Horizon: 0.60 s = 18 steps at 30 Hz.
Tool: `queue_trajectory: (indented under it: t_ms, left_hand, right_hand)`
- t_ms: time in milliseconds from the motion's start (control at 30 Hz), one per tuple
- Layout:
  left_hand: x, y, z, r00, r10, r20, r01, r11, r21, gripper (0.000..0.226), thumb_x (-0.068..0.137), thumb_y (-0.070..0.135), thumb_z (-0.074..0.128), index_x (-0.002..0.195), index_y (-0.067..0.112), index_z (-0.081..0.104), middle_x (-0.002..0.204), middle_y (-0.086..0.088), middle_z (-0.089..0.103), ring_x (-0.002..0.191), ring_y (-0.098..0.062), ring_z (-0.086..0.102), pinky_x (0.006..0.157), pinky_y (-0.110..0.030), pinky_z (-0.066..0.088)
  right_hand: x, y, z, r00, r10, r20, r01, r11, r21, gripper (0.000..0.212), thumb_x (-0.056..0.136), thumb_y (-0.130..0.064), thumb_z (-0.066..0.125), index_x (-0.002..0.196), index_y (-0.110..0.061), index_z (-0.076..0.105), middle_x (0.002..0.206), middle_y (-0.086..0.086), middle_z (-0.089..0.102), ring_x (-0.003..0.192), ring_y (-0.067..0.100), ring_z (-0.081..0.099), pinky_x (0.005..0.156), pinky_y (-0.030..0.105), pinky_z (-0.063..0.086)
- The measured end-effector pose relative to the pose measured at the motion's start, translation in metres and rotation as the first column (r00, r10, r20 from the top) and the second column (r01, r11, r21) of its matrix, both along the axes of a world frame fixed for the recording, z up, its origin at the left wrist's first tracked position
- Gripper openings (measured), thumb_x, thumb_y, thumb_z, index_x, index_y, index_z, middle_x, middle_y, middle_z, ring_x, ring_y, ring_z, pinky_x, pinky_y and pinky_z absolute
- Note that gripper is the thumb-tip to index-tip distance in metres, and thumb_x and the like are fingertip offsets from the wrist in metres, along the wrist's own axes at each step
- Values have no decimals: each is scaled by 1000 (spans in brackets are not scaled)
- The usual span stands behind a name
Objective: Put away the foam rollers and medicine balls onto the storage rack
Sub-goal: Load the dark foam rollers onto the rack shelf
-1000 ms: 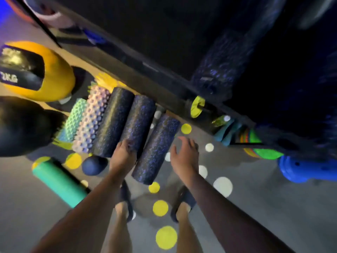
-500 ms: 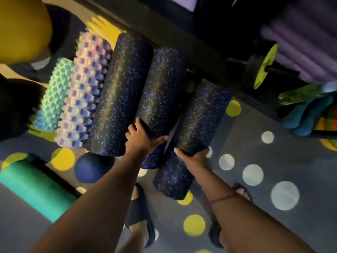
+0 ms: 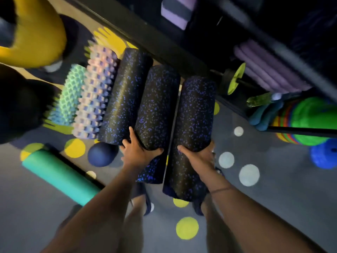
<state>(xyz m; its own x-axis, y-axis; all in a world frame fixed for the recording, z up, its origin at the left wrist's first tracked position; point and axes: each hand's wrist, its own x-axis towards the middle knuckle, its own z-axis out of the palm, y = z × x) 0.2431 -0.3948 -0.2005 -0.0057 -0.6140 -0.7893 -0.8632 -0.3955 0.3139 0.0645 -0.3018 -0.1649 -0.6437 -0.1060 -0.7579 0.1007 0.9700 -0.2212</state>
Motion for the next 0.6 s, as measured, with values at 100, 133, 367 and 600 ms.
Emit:
queue_trajectory:
  t_ms: [100, 133, 367, 600]
  left_hand:
    - [21, -13, 100, 999, 45, -18, -45, 999, 9, 150, 51, 69, 89, 163, 28, -2, 155, -23, 28, 144, -44, 26, 116, -58, 28]
    - [30, -19, 133, 998, 57, -30, -57, 998, 4, 150, 50, 70, 88, 163, 27, -1, 156, -23, 27, 145, -45, 25, 116, -58, 28]
    - [78, -46, 315, 984, 130, -120, -151, 971, -186, 144, 47, 67, 91, 160, 22, 15, 147, -24, 40, 138, -45, 38, 113, -52, 34]
    - [19, -98, 386, 979, 22, -202, -94, 930, -356, 135, 56, 58, 93, 160, 24, 15, 149, -23, 39, 139, -45, 35, 112, -55, 33]
  right_hand:
    - [11, -22, 104, 998, 59, 14, -60, 998, 0, 136, 42, -70, 87, 151, -29, 16, 147, 10, 47, 131, 37, 49, 108, 50, 44]
    - [17, -29, 141, 997, 73, 19, -73, 997, 0, 134, 46, -67, 89, 151, -28, 17, 147, 10, 46, 130, 36, 49, 108, 49, 44]
    - [63, -70, 338, 994, 76, 73, -62, 984, -169, 118, 64, -48, 92, 154, -25, 20, 144, 10, 48, 131, 30, 49, 105, 35, 41]
    - [1, -103, 420, 998, 41, -38, -51, 947, -316, 137, 38, -81, 80, 151, -36, 19, 143, -1, 55, 127, 31, 55, 108, 49, 46]
